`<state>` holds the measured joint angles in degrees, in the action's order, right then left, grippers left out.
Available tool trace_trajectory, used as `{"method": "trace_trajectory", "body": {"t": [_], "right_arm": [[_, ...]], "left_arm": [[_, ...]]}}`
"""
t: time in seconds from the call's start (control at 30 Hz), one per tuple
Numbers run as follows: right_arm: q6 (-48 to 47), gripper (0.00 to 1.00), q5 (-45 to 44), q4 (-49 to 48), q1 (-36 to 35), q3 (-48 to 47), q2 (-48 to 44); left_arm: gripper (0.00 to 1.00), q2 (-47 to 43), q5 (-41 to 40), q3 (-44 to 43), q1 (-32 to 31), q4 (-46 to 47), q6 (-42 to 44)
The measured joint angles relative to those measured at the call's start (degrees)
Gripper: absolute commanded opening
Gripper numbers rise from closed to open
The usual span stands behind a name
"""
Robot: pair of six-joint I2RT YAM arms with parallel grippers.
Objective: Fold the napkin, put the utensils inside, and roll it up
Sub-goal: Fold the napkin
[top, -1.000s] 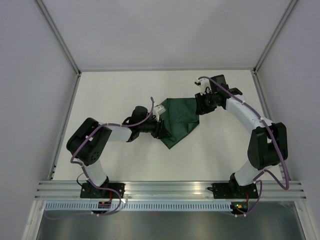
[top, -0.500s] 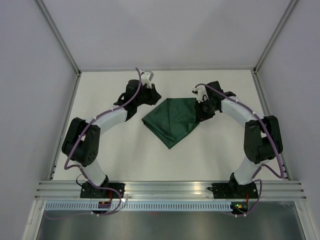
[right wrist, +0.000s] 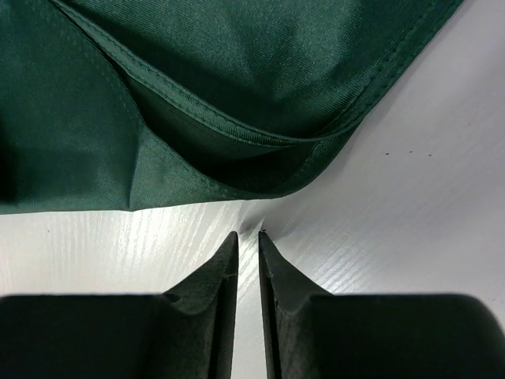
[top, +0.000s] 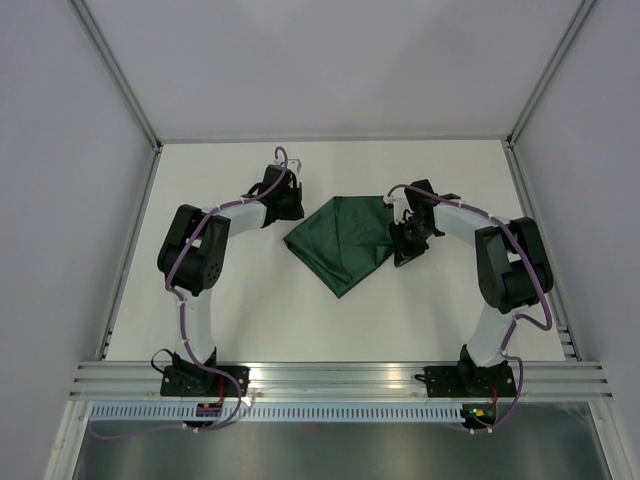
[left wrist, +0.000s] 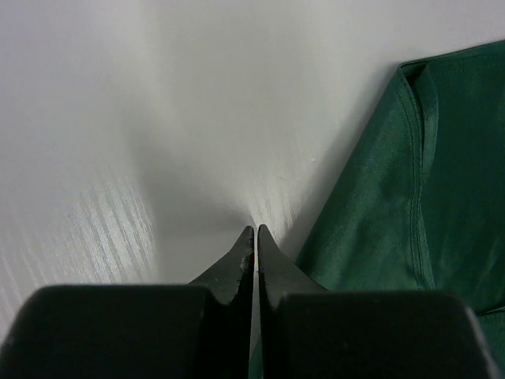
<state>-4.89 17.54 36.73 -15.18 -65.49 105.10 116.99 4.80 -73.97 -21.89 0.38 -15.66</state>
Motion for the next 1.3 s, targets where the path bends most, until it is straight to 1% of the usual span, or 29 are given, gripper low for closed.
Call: {"method": "trace_trajectory", "body": {"t": [0.2, 0.33, 0.73, 0.97, 1.3], "right_arm": [[0.96, 0.21, 0.59, 0.13, 0.02, -0.81, 1.01], [1.66, 0.21, 1.22, 0.28, 0.02, -3.13, 2.89], [2.21, 0.21, 1.84, 0.7, 0.0, -12.44, 9.57], [2.12, 0.22, 1.01, 0.76, 0.0, -18.58, 13.62], [1.64, 0.22, -0.72, 0.96, -0.07, -28.17, 19.63]], "left_arm": [[0.03, 0.13, 0.28, 0.92, 0.0, 0.09, -1.25], [0.03, -0.66, 0.85, 3.72, 0.0, 3.32, -2.86], [0.02, -8.87, 1.66, 18.84, 0.0, 12.85, -9.4], [0.02, -12.15, 1.99, 25.05, -0.15, 17.16, -12.44], [0.02, -18.67, 1.7, 35.95, -2.8, 23.1, -17.57]]}}
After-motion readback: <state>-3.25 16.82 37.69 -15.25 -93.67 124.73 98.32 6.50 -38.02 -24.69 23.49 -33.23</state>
